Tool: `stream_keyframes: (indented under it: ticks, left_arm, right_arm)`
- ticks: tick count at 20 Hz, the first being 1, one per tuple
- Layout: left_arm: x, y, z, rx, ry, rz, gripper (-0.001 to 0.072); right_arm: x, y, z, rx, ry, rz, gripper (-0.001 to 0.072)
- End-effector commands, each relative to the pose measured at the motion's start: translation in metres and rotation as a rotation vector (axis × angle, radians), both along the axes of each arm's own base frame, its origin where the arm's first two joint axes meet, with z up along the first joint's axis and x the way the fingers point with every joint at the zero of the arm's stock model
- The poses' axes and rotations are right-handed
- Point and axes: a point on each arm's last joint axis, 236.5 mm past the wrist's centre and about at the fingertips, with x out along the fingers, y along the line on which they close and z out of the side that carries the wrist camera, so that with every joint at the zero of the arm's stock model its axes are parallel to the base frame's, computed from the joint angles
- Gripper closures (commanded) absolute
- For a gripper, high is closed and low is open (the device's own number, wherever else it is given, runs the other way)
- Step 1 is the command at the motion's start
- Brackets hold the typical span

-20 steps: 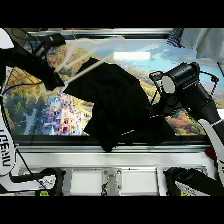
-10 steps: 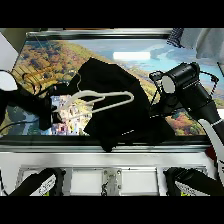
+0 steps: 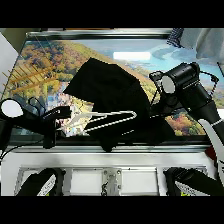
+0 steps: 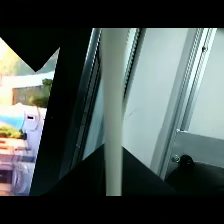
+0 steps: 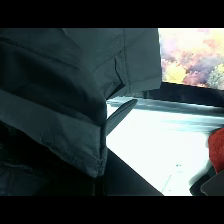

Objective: Fold the clothes and pants, and hang the long-sleeved shirts on hangers.

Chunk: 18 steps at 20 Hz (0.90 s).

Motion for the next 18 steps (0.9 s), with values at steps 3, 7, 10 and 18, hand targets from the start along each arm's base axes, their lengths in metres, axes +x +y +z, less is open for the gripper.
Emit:
stream_keyframes:
  ticks: [3,7,10,18]
  left_arm:
    - [0.004,-0.024,-0.011,-0.021,-0.048,-0.085,0.0695]
    - [0.001,-0.043,-0.033,-0.023,0.046,-0.154,0.0696]
    - [0.008,-0.074,-0.043,-0.117,0.093,-0.139,0.0696]
    - [0.028,-0.112,-0.055,-0.165,0.154,-0.175,0.0696]
  right_arm:
    - [0.000,0.000,0.000,0.000,0.002,0.001,0.0700]
    - [0.000,-0.001,0.000,-0.003,-0.001,0.000,0.0700]
    - [0.000,0.000,0.000,-0.003,0.000,0.000,0.0700]
    - [0.002,0.001,0.002,0.004,0.001,0.069,0.0700]
